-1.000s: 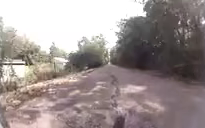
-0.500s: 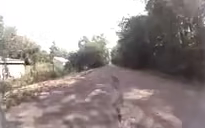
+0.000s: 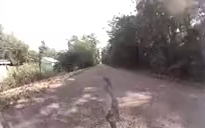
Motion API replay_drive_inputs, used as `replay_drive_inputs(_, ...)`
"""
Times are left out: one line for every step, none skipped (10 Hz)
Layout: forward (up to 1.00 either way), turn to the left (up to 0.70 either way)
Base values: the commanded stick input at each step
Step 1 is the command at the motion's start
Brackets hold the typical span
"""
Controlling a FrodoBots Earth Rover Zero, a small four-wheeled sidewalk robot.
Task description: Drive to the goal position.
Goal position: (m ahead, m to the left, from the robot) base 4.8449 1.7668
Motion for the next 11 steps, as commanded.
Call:
replay_drive_inputs(0.7,0.0)
replay_drive_inputs(0.7,0.0)
replay_drive_inputs(0.7,0.0)
replay_drive_inputs(0.7,0.0)
replay_drive_inputs(0.7,0.0)
replay_drive_inputs(0.7,0.0)
replay_drive_inputs(0.7,0.0)
replay_drive_inputs(0.7,0.0)
replay_drive_inputs(0.7,0.0)
replay_drive_inputs(0.7,0.0)
replay_drive_inputs(0.7,0.0)
